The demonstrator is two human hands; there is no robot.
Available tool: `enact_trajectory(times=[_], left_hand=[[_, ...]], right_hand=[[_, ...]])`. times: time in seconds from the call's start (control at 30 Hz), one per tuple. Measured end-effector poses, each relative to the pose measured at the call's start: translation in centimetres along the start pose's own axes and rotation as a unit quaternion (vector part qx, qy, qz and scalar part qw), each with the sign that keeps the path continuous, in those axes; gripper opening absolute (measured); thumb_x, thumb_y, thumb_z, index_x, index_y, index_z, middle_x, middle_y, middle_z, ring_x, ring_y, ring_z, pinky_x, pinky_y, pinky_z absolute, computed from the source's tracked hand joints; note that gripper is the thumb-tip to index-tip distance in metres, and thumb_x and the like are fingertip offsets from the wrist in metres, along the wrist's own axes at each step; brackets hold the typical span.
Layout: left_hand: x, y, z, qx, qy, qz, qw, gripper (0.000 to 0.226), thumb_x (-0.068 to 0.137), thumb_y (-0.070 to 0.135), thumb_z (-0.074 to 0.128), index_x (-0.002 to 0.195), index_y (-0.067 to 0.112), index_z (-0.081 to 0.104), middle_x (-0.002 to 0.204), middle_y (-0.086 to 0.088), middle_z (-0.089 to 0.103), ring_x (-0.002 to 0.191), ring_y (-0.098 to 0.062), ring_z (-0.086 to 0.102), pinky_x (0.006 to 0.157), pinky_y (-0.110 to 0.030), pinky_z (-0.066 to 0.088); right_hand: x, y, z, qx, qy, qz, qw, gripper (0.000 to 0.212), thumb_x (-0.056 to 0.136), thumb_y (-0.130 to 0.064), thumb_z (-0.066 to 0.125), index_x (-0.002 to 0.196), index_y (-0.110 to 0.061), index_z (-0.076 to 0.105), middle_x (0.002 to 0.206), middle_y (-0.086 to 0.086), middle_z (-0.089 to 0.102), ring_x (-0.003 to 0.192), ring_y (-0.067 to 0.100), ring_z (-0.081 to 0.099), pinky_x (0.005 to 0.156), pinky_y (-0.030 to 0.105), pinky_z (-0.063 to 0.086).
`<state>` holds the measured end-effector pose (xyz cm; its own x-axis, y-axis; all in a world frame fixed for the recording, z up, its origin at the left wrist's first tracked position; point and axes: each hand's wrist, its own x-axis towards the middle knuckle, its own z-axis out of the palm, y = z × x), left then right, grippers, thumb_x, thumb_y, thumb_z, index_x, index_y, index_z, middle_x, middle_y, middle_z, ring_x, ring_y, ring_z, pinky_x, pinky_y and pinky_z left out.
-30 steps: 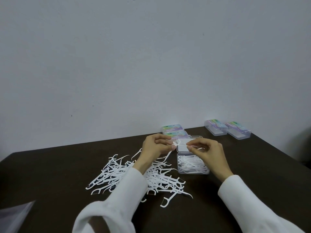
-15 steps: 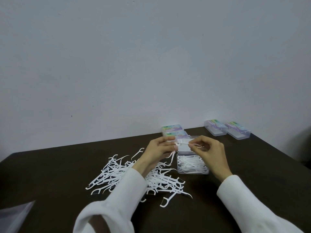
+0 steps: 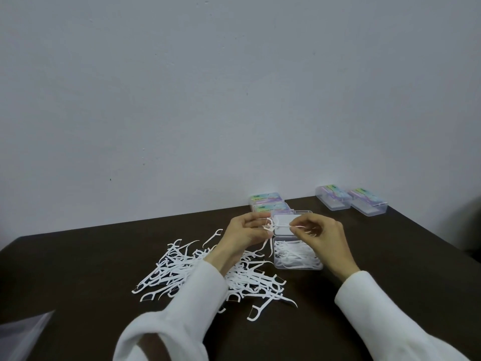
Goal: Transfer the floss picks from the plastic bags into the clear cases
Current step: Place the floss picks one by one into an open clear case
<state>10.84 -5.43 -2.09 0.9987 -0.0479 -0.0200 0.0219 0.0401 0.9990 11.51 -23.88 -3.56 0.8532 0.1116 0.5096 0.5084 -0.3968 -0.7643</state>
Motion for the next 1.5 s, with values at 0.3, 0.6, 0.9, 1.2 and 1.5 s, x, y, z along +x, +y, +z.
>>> enact_trajectory(times=[0.3,0.6,0.9,1.2,1.5], left_hand=[[0.1,-0.7,1.2,0.099,0.042,0.007,0.994,0.035,0.071,-0.001,0.078,0.099,0.016,0.064,0.095,0.0,0.068,0.081,-0.011,0.064,0.057,-0.015,0.049],[0.2,-0.5,0.6,0.144,0.077,0.008,0.987,0.041,0.064,0.005,0.084,0.101,0.01,0.067,0.091,-0.002,0.071,0.083,-0.012,0.068,0.062,-0.016,0.05],[0.6,0.5,0.5,0.071,0.172,0.102,0.977,0.02,0.071,0.001,0.078,0.087,0.009,0.069,0.08,-0.007,0.07,0.074,-0.012,0.066,0.069,-0.018,0.055],[0.7,0.3,2.4,-0.065,0.187,0.029,0.98,0.017,0.076,-0.002,0.073,0.085,0.006,0.061,0.086,-0.011,0.069,0.077,-0.016,0.065,0.06,-0.015,0.053],[0.0,-1.6,4.5,0.235,0.121,0.062,0.962,0.016,0.069,0.029,0.083,0.077,0.028,0.069,0.075,0.012,0.071,0.077,0.0,0.066,0.084,-0.027,0.044]], right_hand=[[0.4,1.6,-2.3,-0.04,-0.096,0.047,0.993,0.013,0.079,-0.015,0.071,0.081,-0.028,0.068,0.084,-0.013,0.066,0.083,0.003,0.061,0.069,0.011,0.045],[0.6,2.7,-2.9,-0.079,-0.136,0.061,0.986,0.015,0.075,-0.017,0.076,0.076,-0.03,0.069,0.083,-0.011,0.069,0.082,0.003,0.062,0.071,0.012,0.045],[0.8,2.6,-3.1,-0.014,-0.108,0.058,0.992,0.008,0.076,-0.015,0.074,0.078,-0.023,0.07,0.084,-0.007,0.07,0.082,0.006,0.065,0.07,0.015,0.048],[1.2,2.9,-4.2,0.141,0.033,0.088,0.985,0.007,0.076,-0.012,0.073,0.08,-0.017,0.071,0.086,-0.003,0.071,0.086,0.011,0.066,0.08,0.024,0.048],[1.3,2.8,-4.6,0.169,0.077,0.089,0.979,0.011,0.077,-0.009,0.071,0.08,-0.02,0.069,0.087,-0.004,0.069,0.084,0.006,0.064,0.074,0.016,0.046]])
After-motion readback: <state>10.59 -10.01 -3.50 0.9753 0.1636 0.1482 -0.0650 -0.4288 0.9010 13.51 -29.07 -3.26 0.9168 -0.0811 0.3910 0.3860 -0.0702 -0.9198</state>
